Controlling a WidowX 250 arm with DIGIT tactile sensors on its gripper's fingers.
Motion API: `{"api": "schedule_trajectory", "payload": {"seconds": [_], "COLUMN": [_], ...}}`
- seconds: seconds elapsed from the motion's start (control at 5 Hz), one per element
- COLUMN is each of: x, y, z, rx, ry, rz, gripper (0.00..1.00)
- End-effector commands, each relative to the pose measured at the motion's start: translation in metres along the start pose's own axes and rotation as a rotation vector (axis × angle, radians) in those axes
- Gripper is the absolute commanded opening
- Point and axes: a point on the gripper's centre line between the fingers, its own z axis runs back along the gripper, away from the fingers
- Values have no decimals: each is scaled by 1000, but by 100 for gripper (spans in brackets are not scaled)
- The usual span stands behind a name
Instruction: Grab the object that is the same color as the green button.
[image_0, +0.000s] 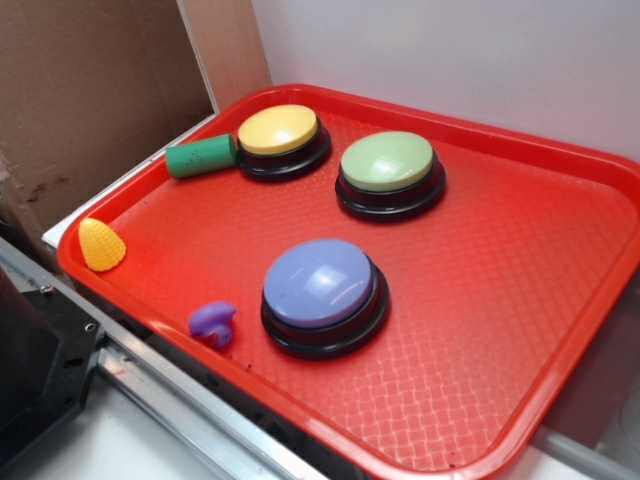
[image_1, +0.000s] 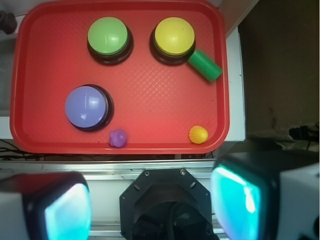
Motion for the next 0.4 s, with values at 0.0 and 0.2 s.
{"api": "schedule_trajectory", "payload": {"seconds": [0.0, 0.2], "x": [0, 15], "y": [0, 23], "z": [0, -27], "rx": [0, -28], "ry": [0, -32], "rz": [0, -76], "gripper": [100, 100]}}
